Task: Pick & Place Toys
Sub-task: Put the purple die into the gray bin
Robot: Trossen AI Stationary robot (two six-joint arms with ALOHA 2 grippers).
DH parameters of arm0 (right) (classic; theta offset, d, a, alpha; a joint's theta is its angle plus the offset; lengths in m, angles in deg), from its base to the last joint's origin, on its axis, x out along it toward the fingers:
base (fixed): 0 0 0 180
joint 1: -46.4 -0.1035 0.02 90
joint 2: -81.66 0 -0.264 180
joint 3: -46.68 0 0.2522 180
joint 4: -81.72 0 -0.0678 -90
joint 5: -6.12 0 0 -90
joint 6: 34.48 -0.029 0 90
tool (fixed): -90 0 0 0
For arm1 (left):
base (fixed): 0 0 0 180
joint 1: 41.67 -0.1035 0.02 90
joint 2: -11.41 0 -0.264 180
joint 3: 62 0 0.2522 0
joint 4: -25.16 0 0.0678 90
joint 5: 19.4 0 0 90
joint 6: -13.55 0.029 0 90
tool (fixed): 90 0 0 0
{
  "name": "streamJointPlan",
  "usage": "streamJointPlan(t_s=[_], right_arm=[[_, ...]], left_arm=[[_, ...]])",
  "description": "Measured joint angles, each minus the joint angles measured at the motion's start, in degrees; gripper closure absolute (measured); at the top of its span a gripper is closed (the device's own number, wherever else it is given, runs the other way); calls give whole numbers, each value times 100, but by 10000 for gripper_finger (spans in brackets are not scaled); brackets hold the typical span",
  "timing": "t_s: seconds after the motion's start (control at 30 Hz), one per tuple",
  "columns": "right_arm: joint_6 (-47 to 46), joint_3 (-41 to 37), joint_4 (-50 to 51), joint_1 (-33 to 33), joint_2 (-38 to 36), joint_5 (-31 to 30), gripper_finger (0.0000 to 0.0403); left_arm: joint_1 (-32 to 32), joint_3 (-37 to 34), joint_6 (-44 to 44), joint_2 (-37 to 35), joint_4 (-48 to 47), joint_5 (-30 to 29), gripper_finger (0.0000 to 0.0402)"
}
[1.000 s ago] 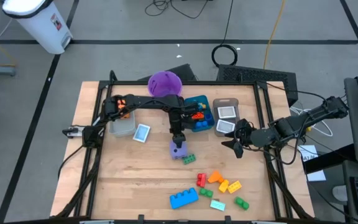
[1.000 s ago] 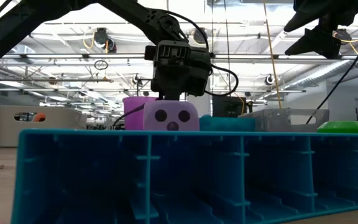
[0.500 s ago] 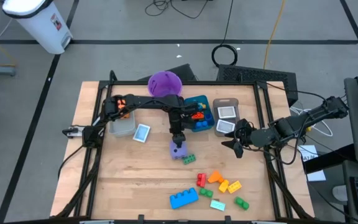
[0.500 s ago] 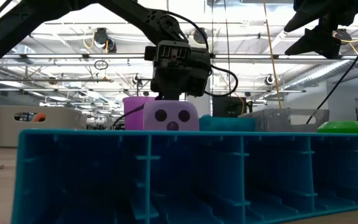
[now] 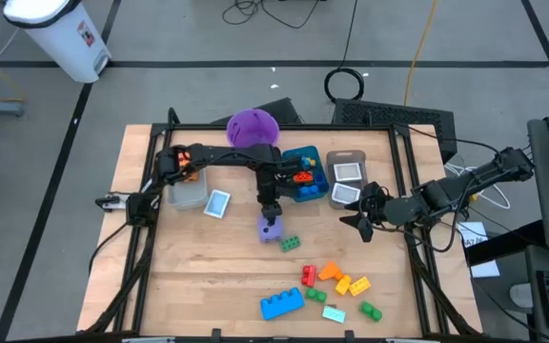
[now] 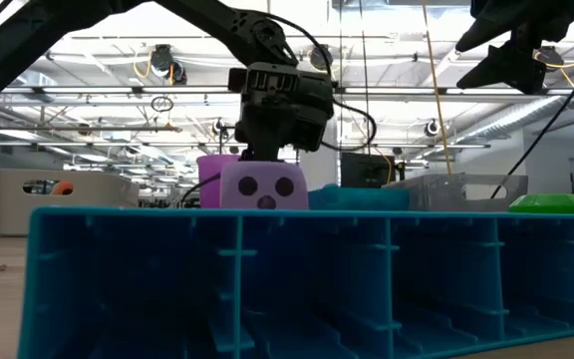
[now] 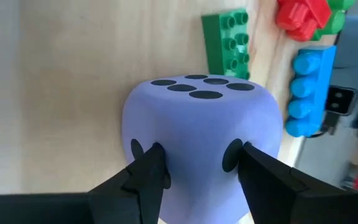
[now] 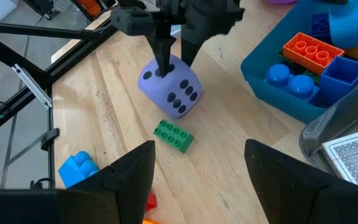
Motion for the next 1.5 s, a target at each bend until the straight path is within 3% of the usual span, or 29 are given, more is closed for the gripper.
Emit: streamJointPlan(t_s=[0.37,0.67,0.9,1.37,1.5], right_arm=[[68,0,-4,0,0,-9,163],[90,0,-9,0,0,-10,163],[90,0,-8,0,0,-7,163],[284,0,-54,0,-2,-13,163],[369,0,-55,0,0,-17,163]], left_arm=[[-255,7,-36,-720,-235,-98,216],[-625,15,6,-1475,-1104,-313,216],[-1193,15,-184,-2266,-1456,-508,216],[-2579,22,-685,-3917,-2321,-1450,216],[-2893,-240,-937,-4396,-2313,-1475,216]])
